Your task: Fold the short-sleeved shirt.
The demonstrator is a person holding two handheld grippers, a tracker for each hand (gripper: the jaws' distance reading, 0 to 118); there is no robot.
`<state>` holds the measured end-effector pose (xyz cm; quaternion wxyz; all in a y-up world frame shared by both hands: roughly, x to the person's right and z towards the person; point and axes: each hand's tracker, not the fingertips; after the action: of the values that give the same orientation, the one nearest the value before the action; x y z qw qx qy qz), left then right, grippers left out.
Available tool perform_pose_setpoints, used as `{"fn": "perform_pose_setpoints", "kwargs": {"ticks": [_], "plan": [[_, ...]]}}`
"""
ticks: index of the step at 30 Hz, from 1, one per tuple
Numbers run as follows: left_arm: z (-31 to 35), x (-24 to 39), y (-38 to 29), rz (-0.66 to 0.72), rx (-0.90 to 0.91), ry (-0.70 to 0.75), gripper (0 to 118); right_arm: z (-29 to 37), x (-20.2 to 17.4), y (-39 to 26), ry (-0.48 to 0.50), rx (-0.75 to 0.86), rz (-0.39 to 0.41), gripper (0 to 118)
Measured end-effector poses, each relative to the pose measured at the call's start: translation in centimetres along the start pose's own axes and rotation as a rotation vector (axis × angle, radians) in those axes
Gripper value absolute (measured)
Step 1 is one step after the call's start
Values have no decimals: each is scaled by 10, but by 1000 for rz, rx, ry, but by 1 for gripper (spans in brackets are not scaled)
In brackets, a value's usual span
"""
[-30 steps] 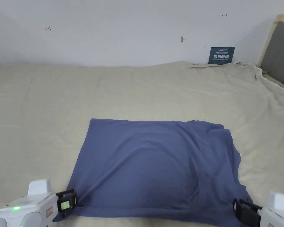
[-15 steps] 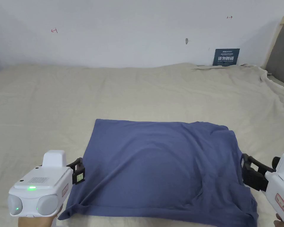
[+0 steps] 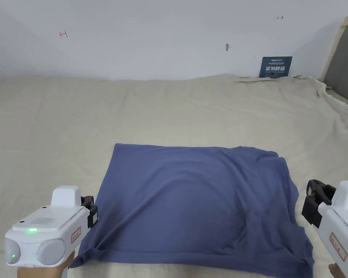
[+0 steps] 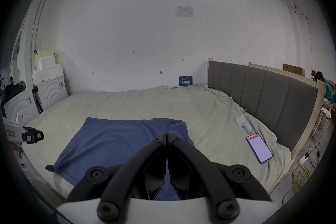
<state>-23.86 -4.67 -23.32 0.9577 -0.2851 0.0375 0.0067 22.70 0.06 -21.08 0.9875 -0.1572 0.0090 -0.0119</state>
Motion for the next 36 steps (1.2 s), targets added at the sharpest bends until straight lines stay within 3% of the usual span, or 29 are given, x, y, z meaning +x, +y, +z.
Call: {"fn": "perform_pose_setpoints", "kwargs": {"ticks": [4, 5, 7, 9, 10, 14, 22, 23, 24, 25, 26, 28, 32, 33, 36], "plan": [[-9, -9, -6, 33, -55, -4, 0, -1, -1, -3, 5, -13, -2, 0], [-13, -11, -8, 39, -87, 3, 6, 0, -3, -3, 6, -20, -1, 0], [-22, -16, -15, 56, -153, 20, 29, -1, -3, -6, 11, -30, -2, 0], [-31, -23, -21, 85, -218, 6, 69, -5, 1, -10, 16, -41, -6, 0], [-35, -27, -25, 102, -249, 1, 77, -5, 2, -11, 18, -45, -8, 0], [-51, -35, -45, 139, -364, 3, 89, -6, 1, -15, 20, -63, -13, 0], [-64, -37, -79, 78, -461, 44, 85, -11, 11, -26, 20, -98, -17, 0], [-64, -36, -80, 68, -464, 46, 76, -12, 12, -28, 18, -103, -18, 0], [-65, -35, -81, 61, -462, 39, 59, -12, 14, -29, 17, -105, -20, 0], [-67, -34, -82, 53, -473, 17, 33, -11, 14, -30, 17, -110, -24, 0], [-67, -33, -81, 58, -478, -11, 22, -11, 15, -31, 15, -116, -25, 0], [-68, -29, -81, 66, -473, -17, 10, -11, 19, -35, 6, -129, -21, 0], [-61, -22, -76, 37, -433, -10, 5, -15, 30, -53, -24, -236, -21, 2], [-59, -21, -75, 28, -426, -12, 5, -16, 32, -59, -28, -268, -25, 7], [-53, -19, -70, 12, -410, -14, 4, -25, 44, -81, -43, -391, -42, 60]]}}
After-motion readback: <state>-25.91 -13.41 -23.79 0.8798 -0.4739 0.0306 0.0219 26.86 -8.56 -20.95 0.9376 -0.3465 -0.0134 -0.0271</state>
